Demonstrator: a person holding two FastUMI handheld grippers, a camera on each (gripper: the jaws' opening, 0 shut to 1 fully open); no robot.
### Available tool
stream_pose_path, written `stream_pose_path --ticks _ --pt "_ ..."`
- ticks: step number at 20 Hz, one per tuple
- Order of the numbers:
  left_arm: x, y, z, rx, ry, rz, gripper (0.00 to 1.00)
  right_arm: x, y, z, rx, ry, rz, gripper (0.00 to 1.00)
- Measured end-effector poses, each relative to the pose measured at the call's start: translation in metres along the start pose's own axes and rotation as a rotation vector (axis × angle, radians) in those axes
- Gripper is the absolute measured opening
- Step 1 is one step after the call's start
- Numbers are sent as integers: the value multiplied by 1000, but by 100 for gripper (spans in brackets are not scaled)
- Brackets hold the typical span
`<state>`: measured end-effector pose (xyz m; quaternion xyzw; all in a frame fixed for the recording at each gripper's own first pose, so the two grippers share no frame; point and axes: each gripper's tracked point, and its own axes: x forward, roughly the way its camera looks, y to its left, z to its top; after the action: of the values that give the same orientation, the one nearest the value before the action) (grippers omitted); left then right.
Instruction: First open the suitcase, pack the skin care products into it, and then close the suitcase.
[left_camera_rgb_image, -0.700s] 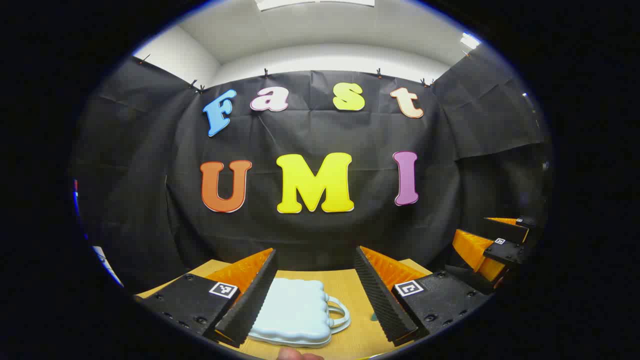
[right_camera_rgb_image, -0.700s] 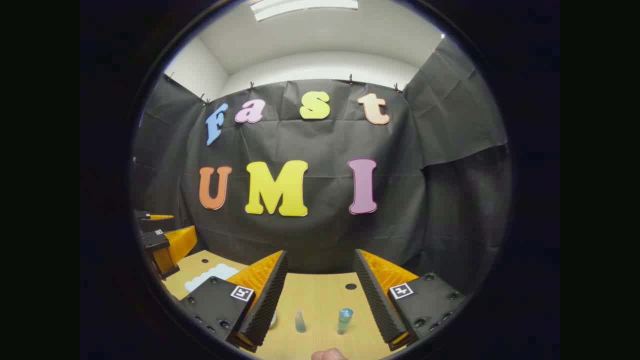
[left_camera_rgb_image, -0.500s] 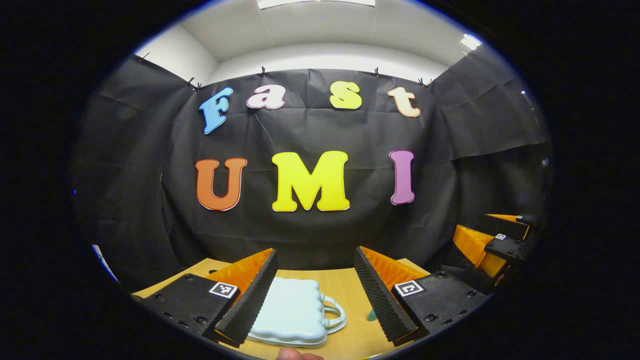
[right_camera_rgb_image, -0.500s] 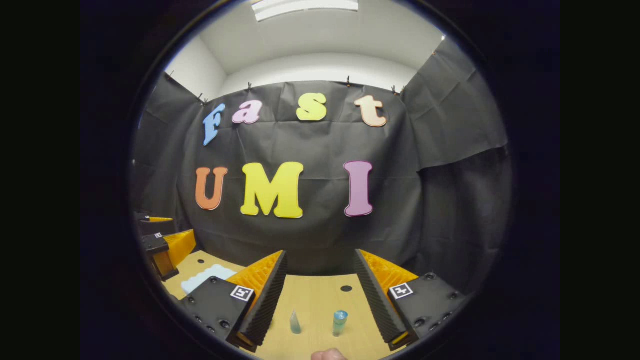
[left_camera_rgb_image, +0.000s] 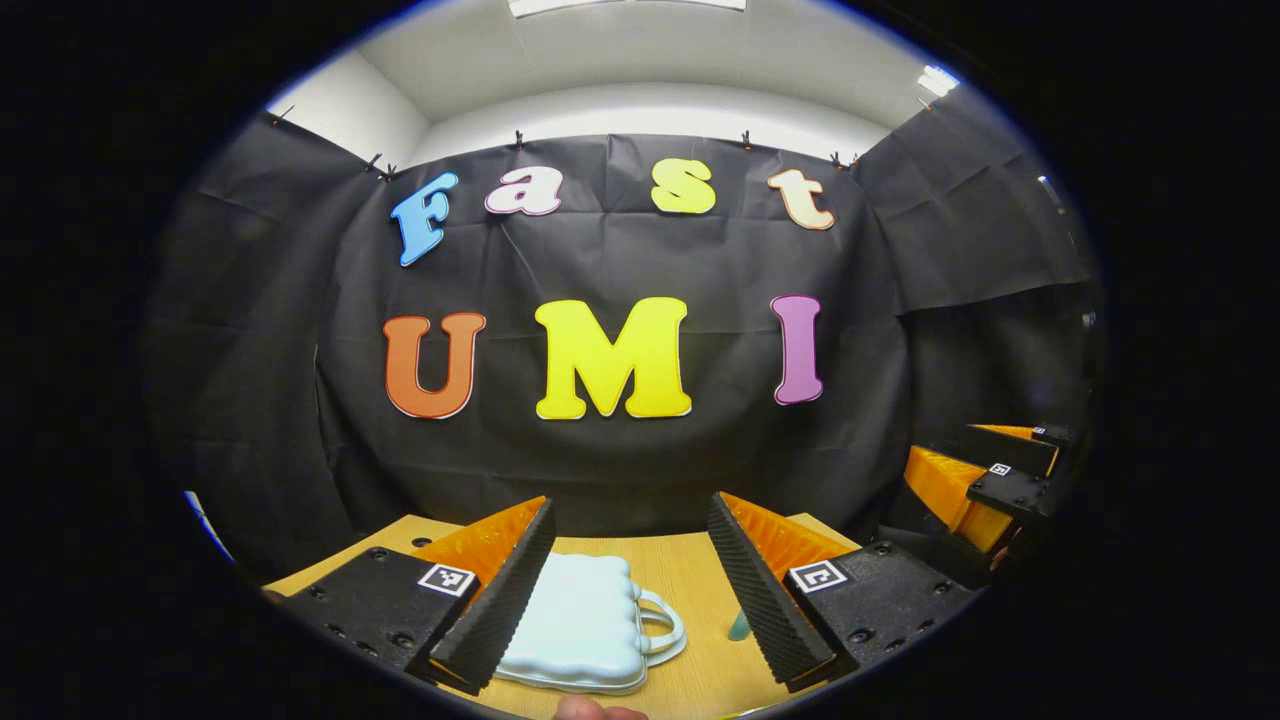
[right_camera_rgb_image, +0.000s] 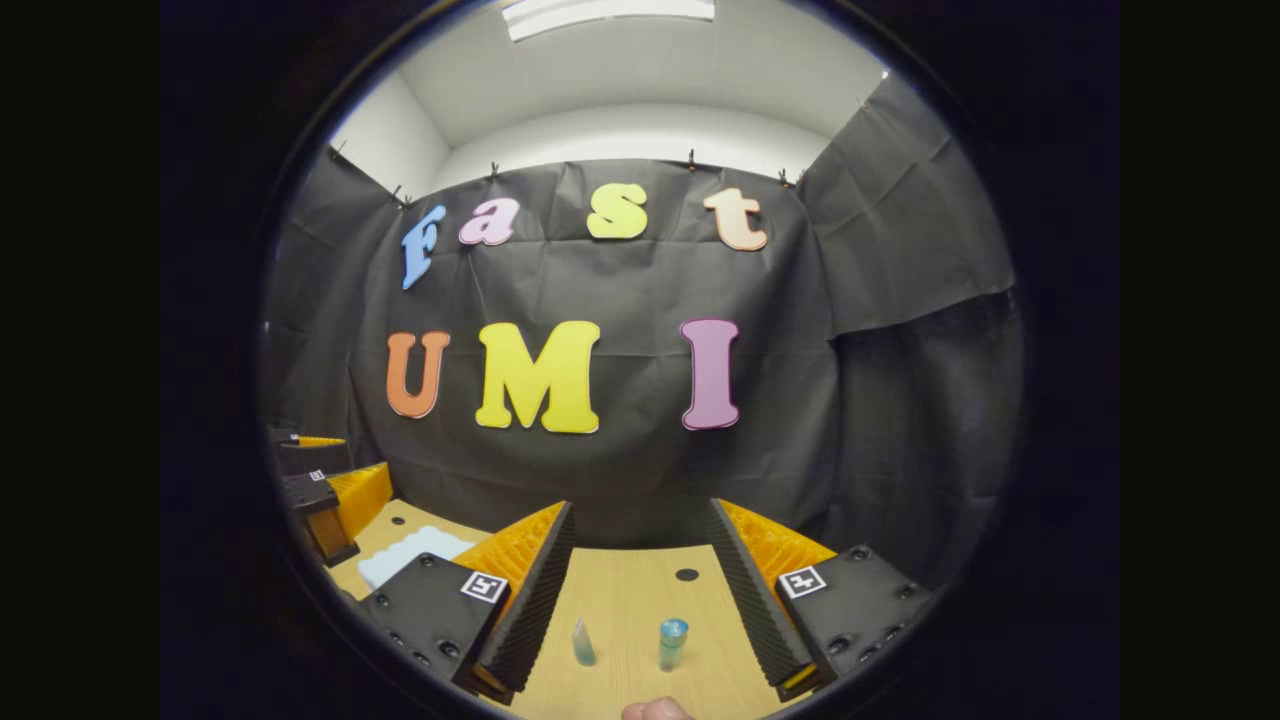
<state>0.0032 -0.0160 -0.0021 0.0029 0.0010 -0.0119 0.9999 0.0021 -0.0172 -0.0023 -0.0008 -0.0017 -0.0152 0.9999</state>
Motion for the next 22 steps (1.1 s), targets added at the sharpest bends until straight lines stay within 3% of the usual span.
stream_pose_path --ticks 17,22 --pt "-3 -39 -27 24 48 -93 98 -18 -27 -7 -51 33 -29 80" --pt "12 -49 -58 142 99 -173 98 -20 -51 -16 -71 60 -64 80"
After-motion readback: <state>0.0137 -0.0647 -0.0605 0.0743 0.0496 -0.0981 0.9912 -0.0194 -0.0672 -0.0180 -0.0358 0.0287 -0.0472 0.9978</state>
